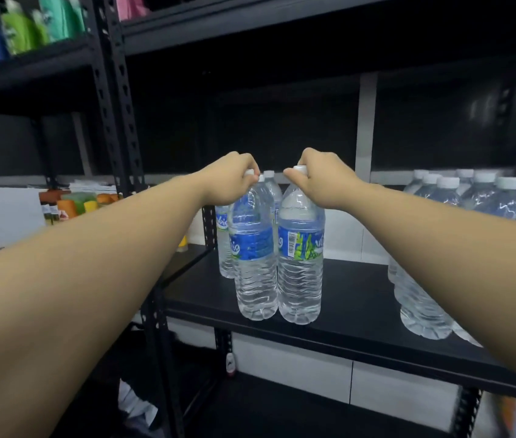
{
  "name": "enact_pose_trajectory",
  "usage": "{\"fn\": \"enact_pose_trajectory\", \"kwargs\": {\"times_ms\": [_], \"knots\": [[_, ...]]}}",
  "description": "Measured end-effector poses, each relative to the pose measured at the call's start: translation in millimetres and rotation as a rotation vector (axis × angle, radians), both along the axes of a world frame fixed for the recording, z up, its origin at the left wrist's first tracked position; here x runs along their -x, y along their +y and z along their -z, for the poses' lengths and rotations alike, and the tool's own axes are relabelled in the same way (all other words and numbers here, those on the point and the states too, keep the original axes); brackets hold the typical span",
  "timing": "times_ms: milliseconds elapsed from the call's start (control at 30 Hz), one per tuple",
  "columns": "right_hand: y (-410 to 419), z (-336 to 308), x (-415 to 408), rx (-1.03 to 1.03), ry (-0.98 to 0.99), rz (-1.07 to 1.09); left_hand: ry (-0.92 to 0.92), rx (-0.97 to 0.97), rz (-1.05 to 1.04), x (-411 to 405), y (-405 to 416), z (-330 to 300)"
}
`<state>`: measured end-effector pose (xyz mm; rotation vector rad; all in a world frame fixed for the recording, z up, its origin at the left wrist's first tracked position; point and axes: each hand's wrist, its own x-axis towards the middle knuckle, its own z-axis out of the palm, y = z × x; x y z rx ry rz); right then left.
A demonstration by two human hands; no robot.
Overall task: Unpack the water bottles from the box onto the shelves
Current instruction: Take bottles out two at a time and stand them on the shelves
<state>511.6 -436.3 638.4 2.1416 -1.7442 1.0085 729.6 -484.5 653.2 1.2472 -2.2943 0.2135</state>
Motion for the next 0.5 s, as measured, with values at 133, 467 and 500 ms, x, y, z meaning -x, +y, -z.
{"fn": "enact_pose_trajectory", "kwargs": {"times_ms": [133, 467, 500], "knots": [[-28.3, 20.5, 8.5, -0.041, -0.037, 0.03, 0.009, -0.029, -0.019, 16.5, -24.0, 16.2], [-75.3, 42.5, 25.5, -0.008, -0.229, 0.033, 0.387, -0.057, -0.03, 39.8, -68.9, 52.7], [-77.4, 44.1, 25.8, -0.003, -0.237, 0.03, 0.42, -0.059, -0.029, 40.8, -70.8, 54.7]]}}
